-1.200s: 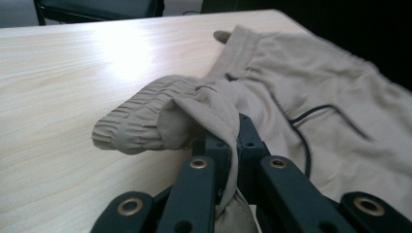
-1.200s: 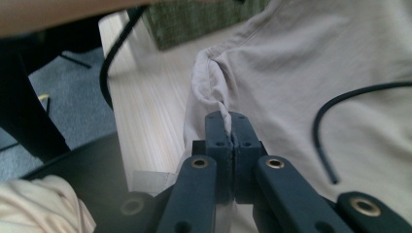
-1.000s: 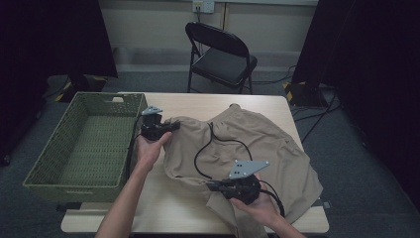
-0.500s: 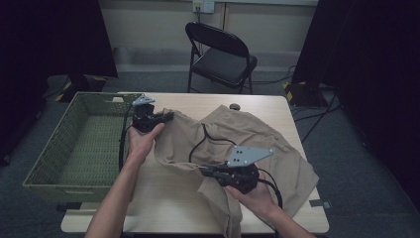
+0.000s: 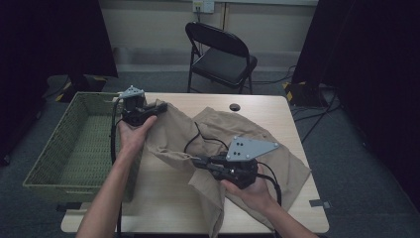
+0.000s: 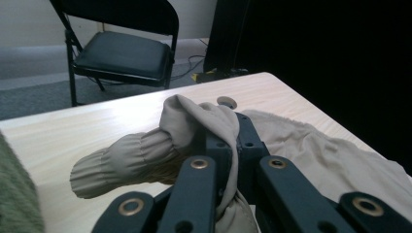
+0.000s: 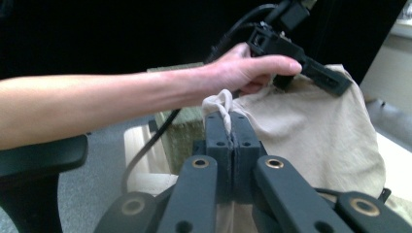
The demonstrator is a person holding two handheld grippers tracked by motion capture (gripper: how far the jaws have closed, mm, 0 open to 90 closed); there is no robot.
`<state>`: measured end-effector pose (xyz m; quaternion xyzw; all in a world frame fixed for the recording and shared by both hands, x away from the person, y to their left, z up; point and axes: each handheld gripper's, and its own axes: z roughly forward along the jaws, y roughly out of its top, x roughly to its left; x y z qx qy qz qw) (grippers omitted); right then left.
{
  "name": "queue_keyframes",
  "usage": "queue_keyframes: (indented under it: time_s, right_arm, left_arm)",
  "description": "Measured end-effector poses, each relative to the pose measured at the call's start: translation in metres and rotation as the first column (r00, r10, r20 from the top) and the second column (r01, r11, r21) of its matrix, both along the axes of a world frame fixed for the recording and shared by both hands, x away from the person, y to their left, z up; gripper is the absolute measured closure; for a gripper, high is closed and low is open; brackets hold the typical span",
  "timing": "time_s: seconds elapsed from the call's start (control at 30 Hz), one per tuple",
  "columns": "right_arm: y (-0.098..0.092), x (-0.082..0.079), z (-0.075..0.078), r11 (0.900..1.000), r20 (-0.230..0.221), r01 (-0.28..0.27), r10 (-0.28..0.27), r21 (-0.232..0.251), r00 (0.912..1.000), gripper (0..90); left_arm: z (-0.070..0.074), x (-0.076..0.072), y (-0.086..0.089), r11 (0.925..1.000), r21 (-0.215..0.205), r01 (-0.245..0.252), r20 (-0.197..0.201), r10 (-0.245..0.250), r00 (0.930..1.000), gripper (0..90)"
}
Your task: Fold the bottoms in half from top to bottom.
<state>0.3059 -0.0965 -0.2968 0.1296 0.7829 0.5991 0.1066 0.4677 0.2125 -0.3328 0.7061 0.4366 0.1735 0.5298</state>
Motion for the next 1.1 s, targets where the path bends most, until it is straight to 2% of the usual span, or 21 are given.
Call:
queue_keyframes:
  time_s: [0.17,0.3,0.43,0.5,0.63,0.7,0.8,0.83,0.97,1.1]
  right_arm:
    - [0.006,-0.002,0.017,0.999,0.022,-0.025,0.024,0.039,0.9995,89.3]
    - [0.016,-0.001,0.027,0.998,0.037,-0.042,0.04,0.055,0.9985,89.3]
    - [0.027,-0.003,0.042,0.996,0.073,-0.063,0.059,0.06,0.9956,89.3]
    - [0.029,-0.005,0.049,0.994,0.086,-0.073,0.066,0.077,0.9941,89.3]
    - [0.03,-0.01,0.061,0.991,0.117,-0.083,0.071,0.104,0.9906,89.3]
    - [0.027,-0.01,0.059,0.991,0.116,-0.079,0.067,0.104,0.9911,89.3]
    - [0.017,-0.008,0.048,0.995,0.102,-0.054,0.045,0.089,0.9937,89.3]
    - [0.011,-0.007,0.044,0.995,0.093,-0.043,0.035,0.089,0.995,89.3]
    - [-0.013,-0.005,0.027,0.995,0.057,0.0,-0.006,0.097,0.9984,89.3]
    - [-0.035,-0.001,0.012,0.995,0.032,0.055,-0.058,0.088,0.9978,89.3]
  left_arm:
    - [0.013,-0.004,0.009,0.9994,0.015,-0.033,0.026,0.032,0.9991,88.2]
    - [0.022,-0.005,0.017,0.9994,0.013,-0.032,0.031,0.031,0.999,88.2]
    - [0.035,-0.006,0.023,0.9989,0.031,-0.036,0.042,0.035,0.9985,88.2]
    - [0.045,-0.008,0.028,0.9986,0.033,-0.04,0.048,0.039,0.9981,88.2]
    - [0.053,-0.009,0.028,0.999,0.031,-0.032,0.055,0.03,0.998,88.2]
    - [0.049,-0.005,0.025,0.9989,0.031,-0.035,0.039,0.033,0.9987,88.1]
    - [0.036,0.003,0.016,0.9986,0.039,-0.035,0.012,0.035,0.9993,88.0]
    - [0.031,0.005,0.012,0.999,0.035,-0.028,0.006,0.028,0.9996,87.9]
    - [0.017,0.014,-0.005,0.998,0.062,-0.013,-0.019,0.014,0.9997,87.9]
    - [0.009,0.023,-0.02,0.9982,0.06,-0.004,-0.029,0.006,0.9996,87.8]
